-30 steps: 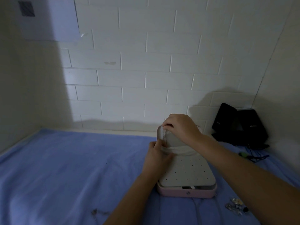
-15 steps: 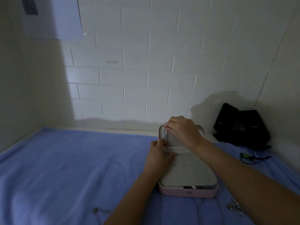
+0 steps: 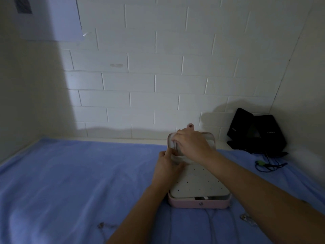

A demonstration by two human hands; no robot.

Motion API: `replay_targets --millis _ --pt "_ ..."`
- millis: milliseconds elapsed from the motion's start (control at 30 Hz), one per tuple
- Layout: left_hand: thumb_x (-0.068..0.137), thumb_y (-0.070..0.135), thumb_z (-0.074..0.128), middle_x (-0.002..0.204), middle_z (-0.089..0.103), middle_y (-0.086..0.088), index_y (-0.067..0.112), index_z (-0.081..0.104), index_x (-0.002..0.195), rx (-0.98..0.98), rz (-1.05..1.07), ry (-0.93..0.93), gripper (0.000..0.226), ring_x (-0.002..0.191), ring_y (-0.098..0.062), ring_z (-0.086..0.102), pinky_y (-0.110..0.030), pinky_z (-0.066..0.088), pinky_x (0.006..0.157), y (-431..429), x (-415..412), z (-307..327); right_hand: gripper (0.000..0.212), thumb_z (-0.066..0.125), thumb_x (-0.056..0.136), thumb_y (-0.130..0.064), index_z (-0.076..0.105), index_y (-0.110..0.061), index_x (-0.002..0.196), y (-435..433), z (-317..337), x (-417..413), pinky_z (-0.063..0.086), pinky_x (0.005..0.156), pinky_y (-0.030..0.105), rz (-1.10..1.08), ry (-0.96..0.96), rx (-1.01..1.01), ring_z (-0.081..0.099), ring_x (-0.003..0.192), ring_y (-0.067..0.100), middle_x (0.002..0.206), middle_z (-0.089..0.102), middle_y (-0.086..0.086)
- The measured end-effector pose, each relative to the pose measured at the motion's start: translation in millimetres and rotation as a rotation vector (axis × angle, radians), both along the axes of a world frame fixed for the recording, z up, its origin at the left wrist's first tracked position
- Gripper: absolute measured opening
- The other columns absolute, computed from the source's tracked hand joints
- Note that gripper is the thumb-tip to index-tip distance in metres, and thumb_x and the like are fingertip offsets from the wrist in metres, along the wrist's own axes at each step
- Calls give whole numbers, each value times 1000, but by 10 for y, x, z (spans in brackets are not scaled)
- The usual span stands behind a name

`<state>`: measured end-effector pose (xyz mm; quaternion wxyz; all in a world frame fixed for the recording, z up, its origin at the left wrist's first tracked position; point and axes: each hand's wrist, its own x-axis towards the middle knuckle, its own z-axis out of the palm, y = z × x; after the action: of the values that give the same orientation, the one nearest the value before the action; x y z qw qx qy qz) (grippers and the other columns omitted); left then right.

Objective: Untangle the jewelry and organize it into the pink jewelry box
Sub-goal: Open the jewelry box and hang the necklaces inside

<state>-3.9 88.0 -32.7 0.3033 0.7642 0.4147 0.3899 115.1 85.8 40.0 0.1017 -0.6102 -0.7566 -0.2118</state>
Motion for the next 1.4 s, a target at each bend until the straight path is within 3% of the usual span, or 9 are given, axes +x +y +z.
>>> replay_targets --millis 233,333,433,633,833,1033,1167,1300,1400 --pt "87 14 57 82 51 2 15 56 103 -7 28 -18 16 72 -13 48 -22 32 61 44 -21 -32 26 47 93 -11 63 -16 113 -257 -34 190 47 74 36 67 288 -41 59 88 24 107 63 9" --pt "89 7 51 70 51 5 17 55 90 -106 74 -44 11 62 -5 45 -15 32 50 110 -25 -31 25 49 95 -13 66 -12 113 -483 11 317 44 85 29 78 322 27 60 102 23 115 66 6" --pt "93 5 47 66 51 3 16 59 89 -207 95 -67 17 59 -9 45 -22 36 53 152 -58 -3 25 49 95 -12 67 -11 112 -741 98 452 42 72 20 37 376 -86 61 87 18 106 69 5" --pt "92 4 45 72 56 -3 16 62 85 -322 133 -181 22 62 -18 51 -31 49 61 92 -195 171 21 53 95 -16 69 -12 106 -1270 116 690 38 66 21 -43 374 -202 60 83 16 101 70 3" --pt "93 2 48 76 54 3 13 62 94 -370 163 -277 18 63 -10 47 -9 38 39 -30 -466 582 17 60 91 -18 68 -14 105 -1609 -23 982 45 67 18 -237 571 -251 57 81 12 94 64 2" --pt "93 3 46 86 58 -4 11 65 99 -365 93 -189 21 67 -16 54 -15 44 39 -257 -686 824 19 65 87 -19 70 -7 101 -1716 -243 860 50 77 22 -180 635 -485 63 92 19 103 69 6" --pt "93 3 46 92 60 -10 8 66 100 -317 57 -128 22 71 -21 58 -26 48 52 -465 -857 842 14 73 80 -28 66 -20 71 -1712 -333 663 39 59 22 -125 672 -534 50 62 9 70 60 -1" --pt "93 4 46 92 62 -11 11 67 97 -298 72 -113 22 76 -27 60 -31 51 61 -691 -1084 746 24 64 85 -18 68 -18 108 -1698 -376 501 45 86 25 -108 509 -503 57 100 16 108 63 -1" --pt "93 4 47 89 63 -9 16 67 90 -275 93 -114 24 77 -29 60 -32 52 63 -903 -1206 644 16 61 86 -15 70 -13 99 -1726 -417 455 48 84 33 -124 509 -471 59 91 20 100 66 4"
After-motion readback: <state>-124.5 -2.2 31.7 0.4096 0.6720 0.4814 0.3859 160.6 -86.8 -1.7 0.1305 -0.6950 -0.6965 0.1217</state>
